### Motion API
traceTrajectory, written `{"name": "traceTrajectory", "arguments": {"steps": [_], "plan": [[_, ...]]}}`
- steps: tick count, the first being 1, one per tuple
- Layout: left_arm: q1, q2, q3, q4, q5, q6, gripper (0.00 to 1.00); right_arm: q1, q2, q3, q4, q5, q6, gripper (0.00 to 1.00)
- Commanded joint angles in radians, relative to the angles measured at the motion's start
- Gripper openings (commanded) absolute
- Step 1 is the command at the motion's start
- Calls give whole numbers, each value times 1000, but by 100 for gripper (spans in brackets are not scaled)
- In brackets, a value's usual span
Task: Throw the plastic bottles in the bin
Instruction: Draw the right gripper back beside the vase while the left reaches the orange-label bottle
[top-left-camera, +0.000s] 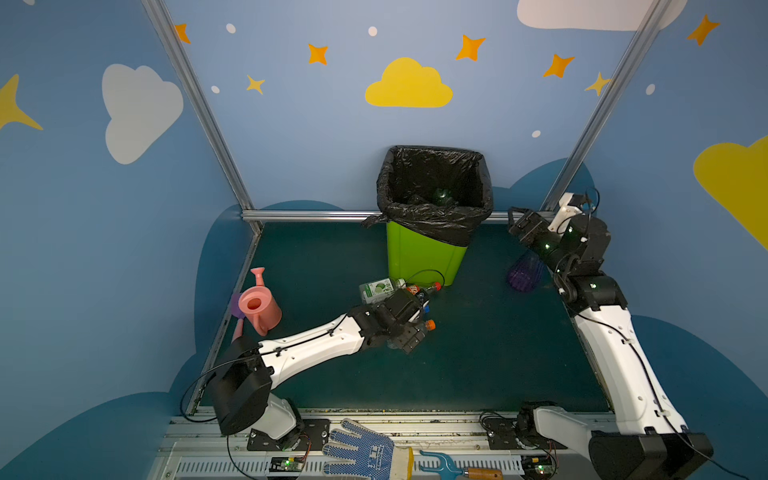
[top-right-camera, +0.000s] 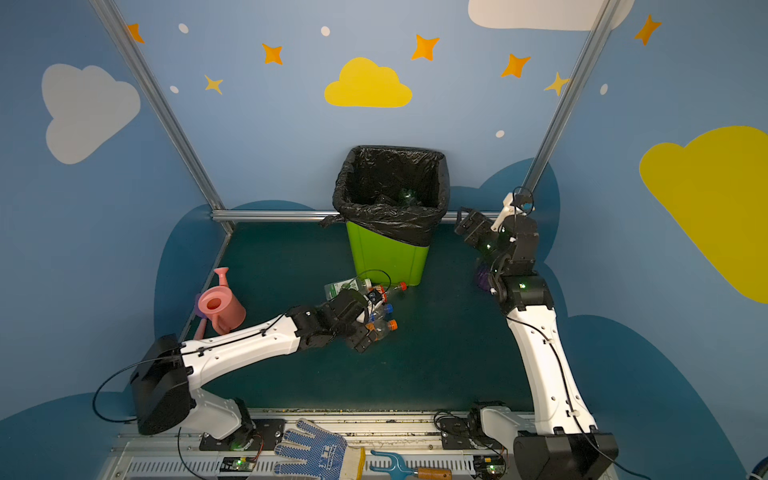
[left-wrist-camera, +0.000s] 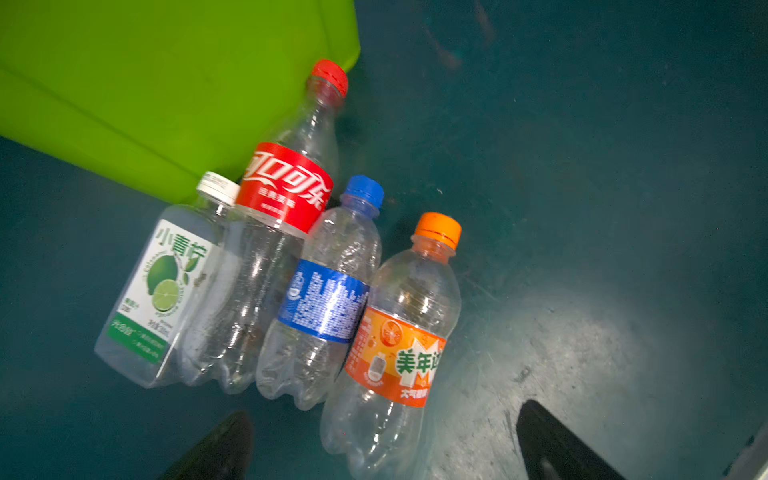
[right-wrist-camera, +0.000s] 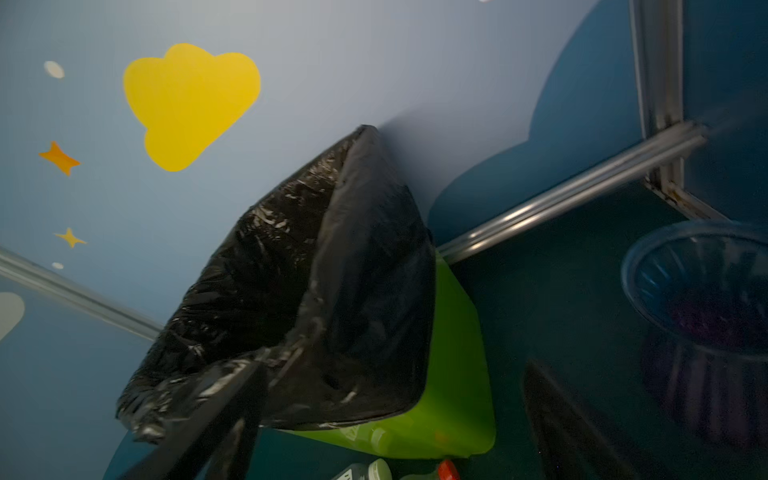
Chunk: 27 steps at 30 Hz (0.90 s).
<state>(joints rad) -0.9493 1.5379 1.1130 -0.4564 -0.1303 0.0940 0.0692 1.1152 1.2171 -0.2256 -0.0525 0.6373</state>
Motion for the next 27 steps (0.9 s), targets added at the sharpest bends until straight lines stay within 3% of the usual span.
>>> {"name": "traceTrajectory", "arguments": {"steps": [1,14,27], "plan": [[-12,62,61,-126,40,51,95,-63,-94,-113,30,-48,108,94],[-20,315,269,-290,34,104,81,-198,-275,-572,22,-148,237,94],[-30,443,355,-349,24,118,69,-224,-283,-637,37,-156,262,94]]}}
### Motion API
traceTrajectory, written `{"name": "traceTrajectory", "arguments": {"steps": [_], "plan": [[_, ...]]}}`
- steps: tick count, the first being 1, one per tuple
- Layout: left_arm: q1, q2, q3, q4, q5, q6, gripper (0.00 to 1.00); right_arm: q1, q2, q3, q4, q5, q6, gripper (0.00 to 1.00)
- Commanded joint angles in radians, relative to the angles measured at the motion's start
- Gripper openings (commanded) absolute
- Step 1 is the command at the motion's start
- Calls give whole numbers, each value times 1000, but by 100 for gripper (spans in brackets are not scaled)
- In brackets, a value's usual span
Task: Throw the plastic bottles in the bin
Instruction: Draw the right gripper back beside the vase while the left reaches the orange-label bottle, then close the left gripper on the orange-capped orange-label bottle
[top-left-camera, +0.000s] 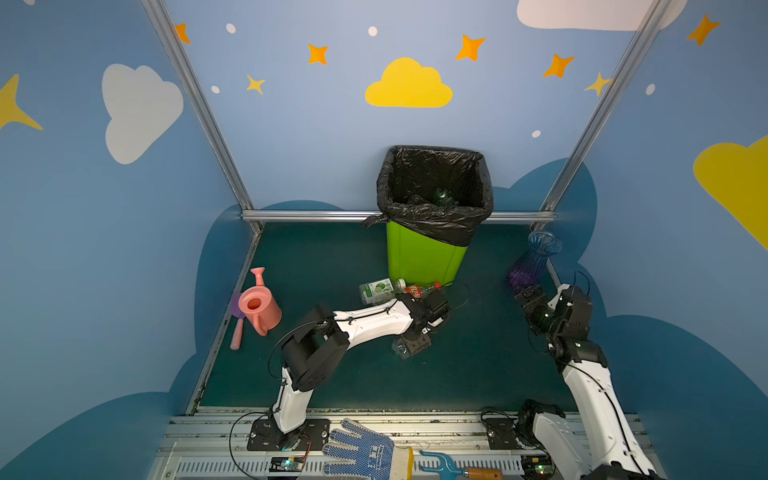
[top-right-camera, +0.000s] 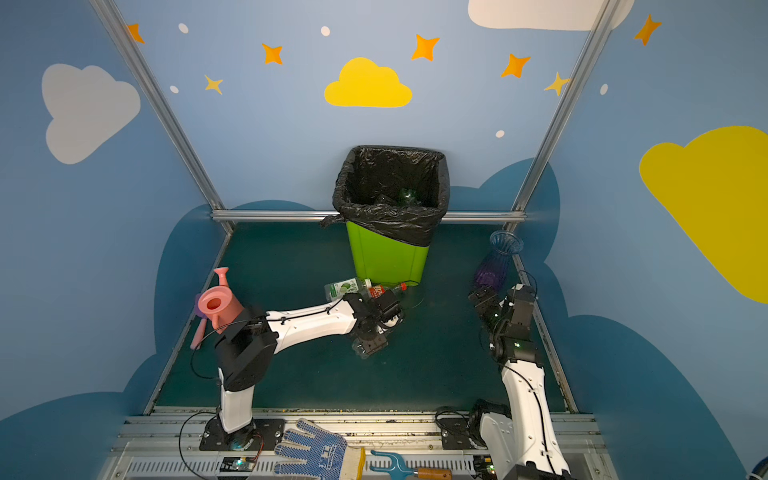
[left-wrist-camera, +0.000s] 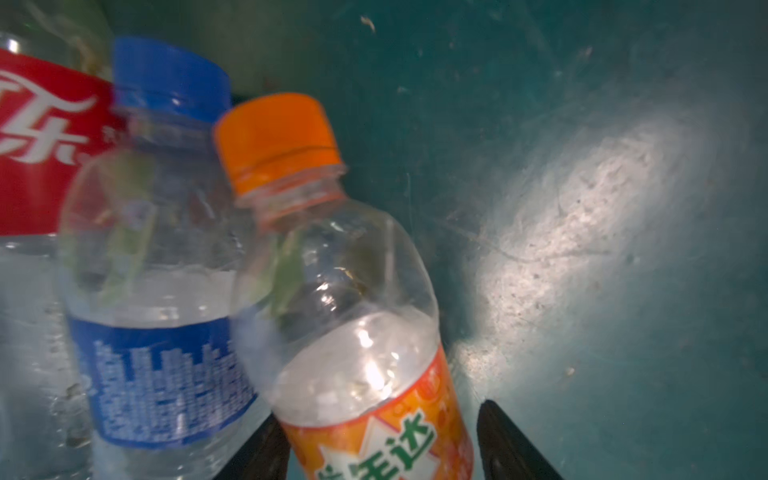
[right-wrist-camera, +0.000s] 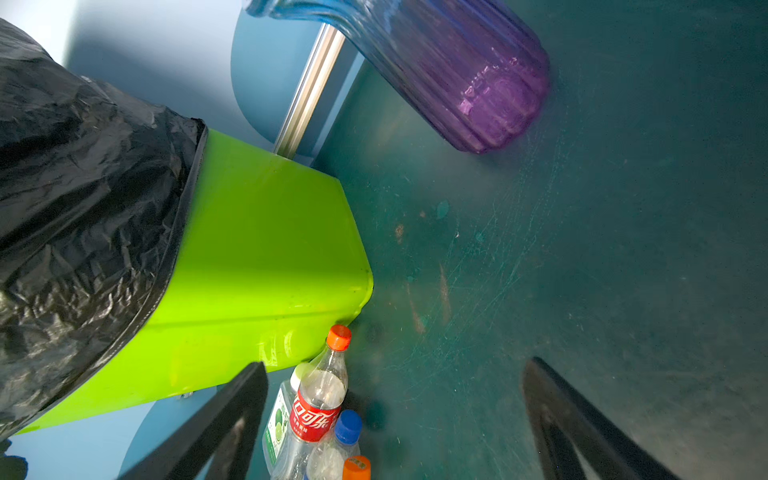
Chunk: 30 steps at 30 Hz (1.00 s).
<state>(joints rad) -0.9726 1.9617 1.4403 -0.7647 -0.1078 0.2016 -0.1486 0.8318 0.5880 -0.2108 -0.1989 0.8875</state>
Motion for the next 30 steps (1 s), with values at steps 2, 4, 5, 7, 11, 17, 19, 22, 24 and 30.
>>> {"name": "traceTrajectory", "arguments": {"steps": [2,4,5,7,11,17,19,22,24,30], "plan": [[-8,34,34,-47,2,7,69,-11,4,-15,27,-14,16,94],[-7,45,37,-46,6,5,67,-12,7,-19,33,-18,21,94],[-8,46,37,-40,11,3,65,-14,9,-22,36,-22,21,94],[-8,48,34,-29,18,1,63,-17,13,-22,36,-25,22,94],[-8,47,35,-15,30,-2,57,-23,18,-26,37,-30,23,94],[-7,26,23,0,47,-8,45,-34,21,-32,42,-42,33,94],[-6,-3,8,25,55,-11,44,-35,23,-35,46,-45,36,94],[-4,-62,-15,68,62,-18,43,-37,25,-37,50,-46,40,94],[3,-105,-20,87,65,-22,42,-39,30,-37,54,-49,43,94],[42,-296,-17,139,33,-34,40,-41,42,-33,68,-58,51,94]]}}
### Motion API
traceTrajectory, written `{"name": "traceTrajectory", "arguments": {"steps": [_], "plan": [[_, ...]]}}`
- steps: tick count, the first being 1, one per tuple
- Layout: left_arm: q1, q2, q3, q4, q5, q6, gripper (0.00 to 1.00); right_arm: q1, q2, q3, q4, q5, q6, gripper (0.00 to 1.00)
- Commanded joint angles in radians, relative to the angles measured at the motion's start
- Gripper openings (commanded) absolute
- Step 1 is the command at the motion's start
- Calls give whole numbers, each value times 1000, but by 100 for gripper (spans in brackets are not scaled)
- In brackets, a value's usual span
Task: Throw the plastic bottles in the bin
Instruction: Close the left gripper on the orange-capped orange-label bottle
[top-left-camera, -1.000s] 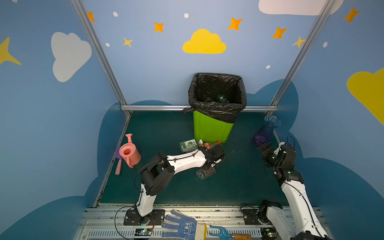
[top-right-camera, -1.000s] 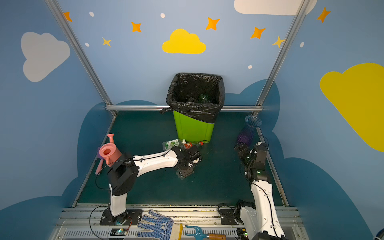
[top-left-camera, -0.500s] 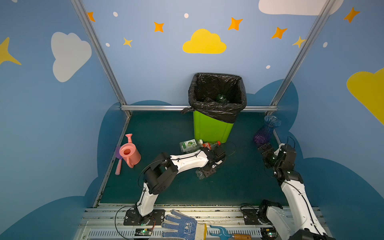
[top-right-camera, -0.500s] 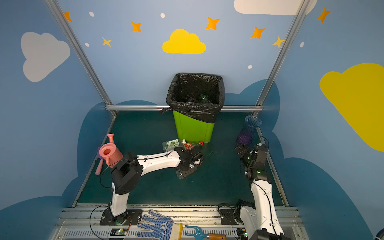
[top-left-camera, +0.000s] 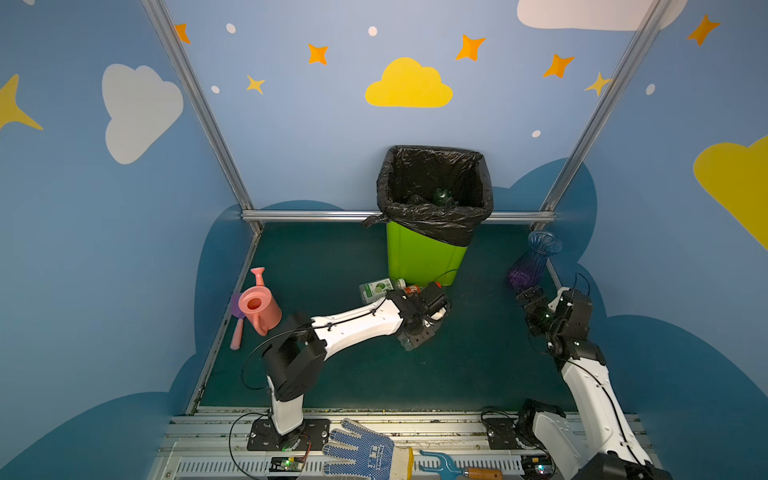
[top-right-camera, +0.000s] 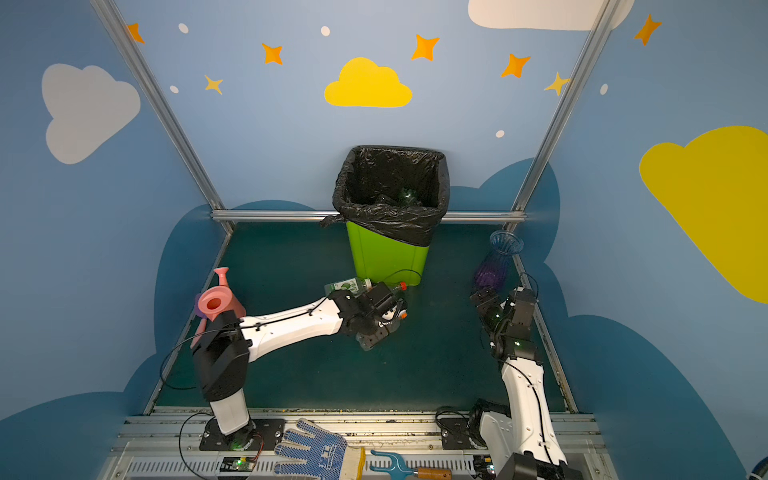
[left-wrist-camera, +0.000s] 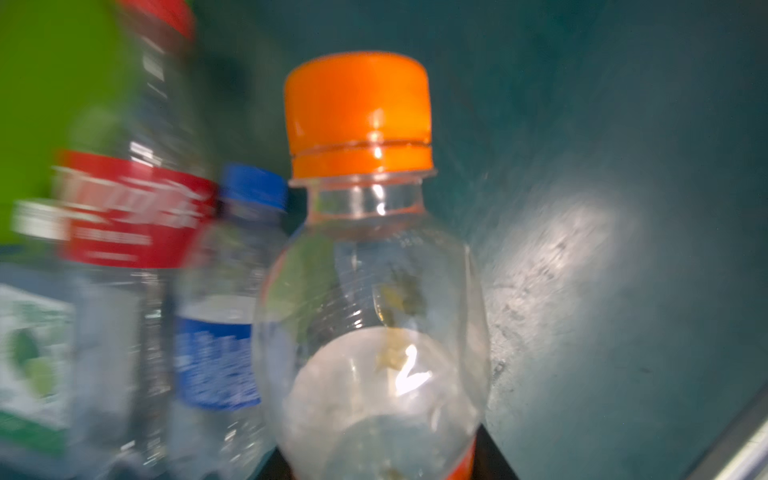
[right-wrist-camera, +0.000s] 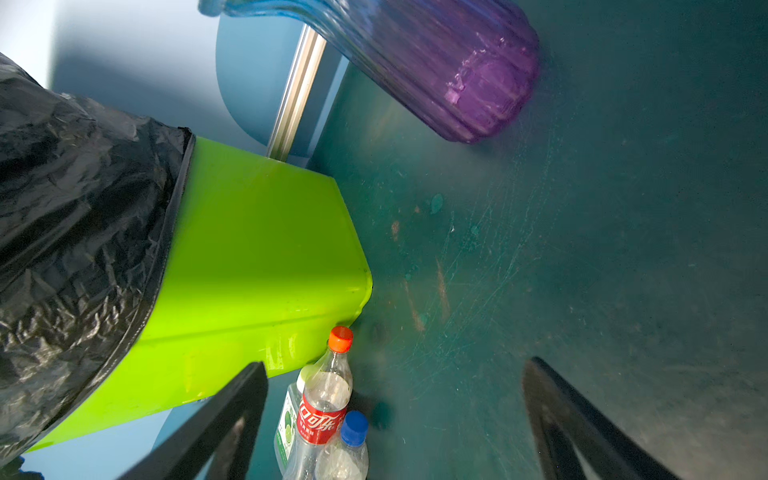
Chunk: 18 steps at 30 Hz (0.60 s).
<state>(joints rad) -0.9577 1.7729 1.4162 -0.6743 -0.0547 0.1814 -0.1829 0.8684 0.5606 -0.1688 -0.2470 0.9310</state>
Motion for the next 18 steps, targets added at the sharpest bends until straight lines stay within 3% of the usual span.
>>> {"name": "traceTrajectory", "arguments": {"steps": [1,5,11,14,18], "plan": [[40,-152,9,61,-30,-13,40,-6,7,-5,29,-11,8,94],[131,-401,-2,175,-56,-5,40,-7,18,2,41,-15,11,94],[346,-748,-84,574,-5,7,45,-10,42,12,59,-36,22,94],[425,-766,-44,664,55,2,47,-10,44,15,60,-47,29,94],[474,-621,80,683,149,-44,47,-10,29,14,55,-57,35,94]]}}
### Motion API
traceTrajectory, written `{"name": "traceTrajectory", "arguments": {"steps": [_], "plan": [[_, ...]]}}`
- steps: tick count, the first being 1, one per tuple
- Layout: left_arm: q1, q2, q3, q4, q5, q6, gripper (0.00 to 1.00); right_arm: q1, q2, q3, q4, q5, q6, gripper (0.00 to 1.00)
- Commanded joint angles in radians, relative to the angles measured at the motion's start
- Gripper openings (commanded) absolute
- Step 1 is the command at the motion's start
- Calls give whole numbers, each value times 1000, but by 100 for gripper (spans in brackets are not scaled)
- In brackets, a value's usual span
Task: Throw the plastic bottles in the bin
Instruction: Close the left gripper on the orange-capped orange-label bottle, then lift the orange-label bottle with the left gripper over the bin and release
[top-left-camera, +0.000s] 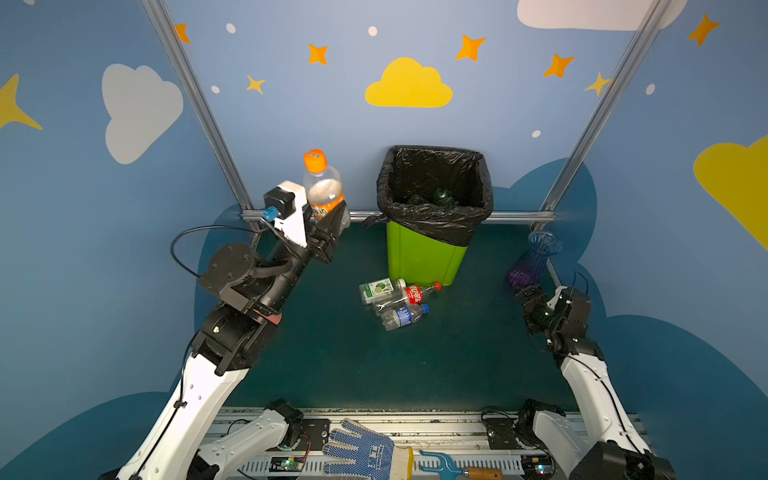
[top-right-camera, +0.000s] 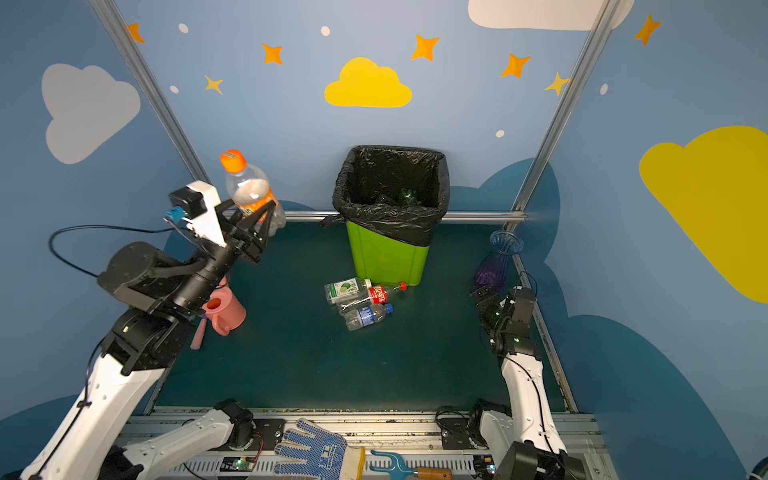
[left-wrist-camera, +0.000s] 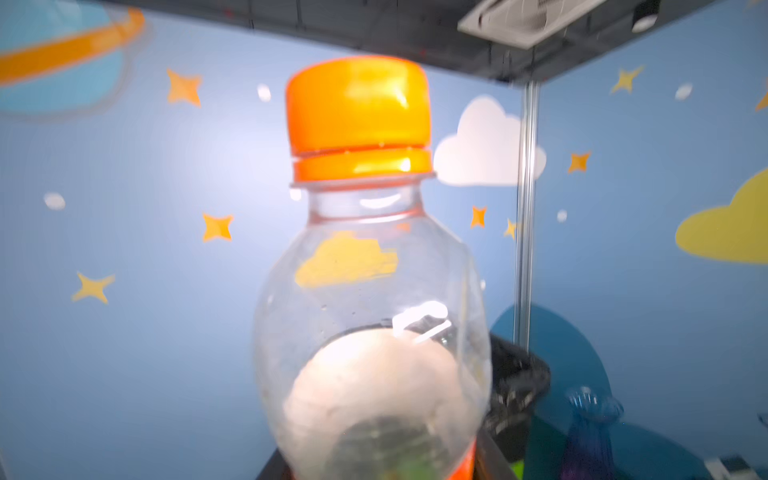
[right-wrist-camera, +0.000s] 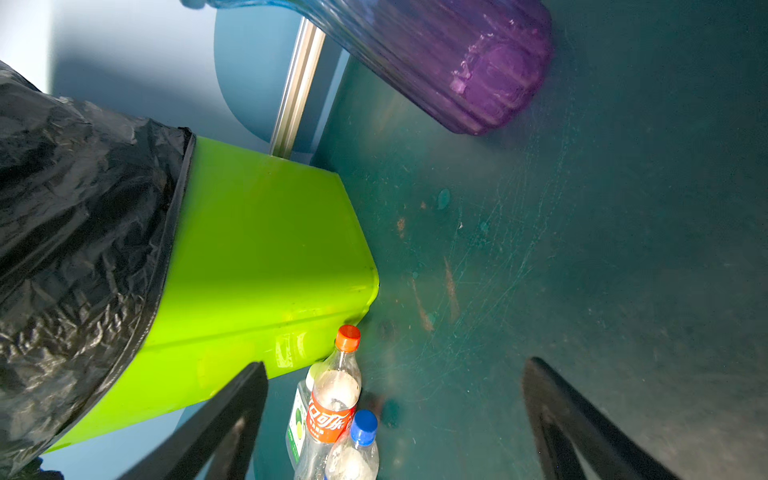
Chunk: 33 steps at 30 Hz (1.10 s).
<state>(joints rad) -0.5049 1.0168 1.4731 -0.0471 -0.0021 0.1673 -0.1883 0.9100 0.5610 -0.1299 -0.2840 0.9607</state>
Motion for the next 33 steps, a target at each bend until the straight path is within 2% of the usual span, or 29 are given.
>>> {"name": "traceTrajectory", "arguments": {"steps": [1,3,5,6,7,9,11,12,13,15,18,20,23,25,28,33], "plan": [[29,200,73,65,118,-60,47,-7,-21,11,14,-20,7,94],[46,352,198,49,172,-126,47,-7,-37,9,11,-25,8,94],[47,563,445,-48,233,-194,48,-7,-52,8,3,-30,3,94],[46,674,583,-108,265,-218,52,-7,-61,8,-7,-30,-1,94],[43,802,781,-233,281,-244,58,-9,-70,11,-20,-32,-8,94],[41,1039,1171,-462,336,-260,61,-14,-94,14,-48,-32,-24,94],[40,1250,1613,-631,369,-317,78,-22,-129,6,-80,-31,-40,94],[43,1277,1650,-609,408,-333,82,-26,-144,0,-89,-26,-45,94],[46,1238,1567,-548,441,-365,86,-30,-160,-11,-94,-22,-46,94],[30,1151,1415,-460,448,-344,100,-38,-182,-34,-88,-23,-42,94],[-31,988,1162,-382,350,-197,100,-43,-188,-60,-77,-32,-26,94],[-70,858,935,-267,286,-109,100,-45,-180,-76,-62,-39,-15,94],[-87,669,570,-29,229,-71,100,-44,-156,-84,-38,-53,3,94],[-85,567,377,77,185,-63,100,-44,-141,-82,-30,-71,7,94],[-82,446,165,81,123,-43,100,-41,-113,-80,-14,-91,11,94],[-78,313,-127,-45,12,-32,100,-39,-71,-78,7,-102,19,94]]}}
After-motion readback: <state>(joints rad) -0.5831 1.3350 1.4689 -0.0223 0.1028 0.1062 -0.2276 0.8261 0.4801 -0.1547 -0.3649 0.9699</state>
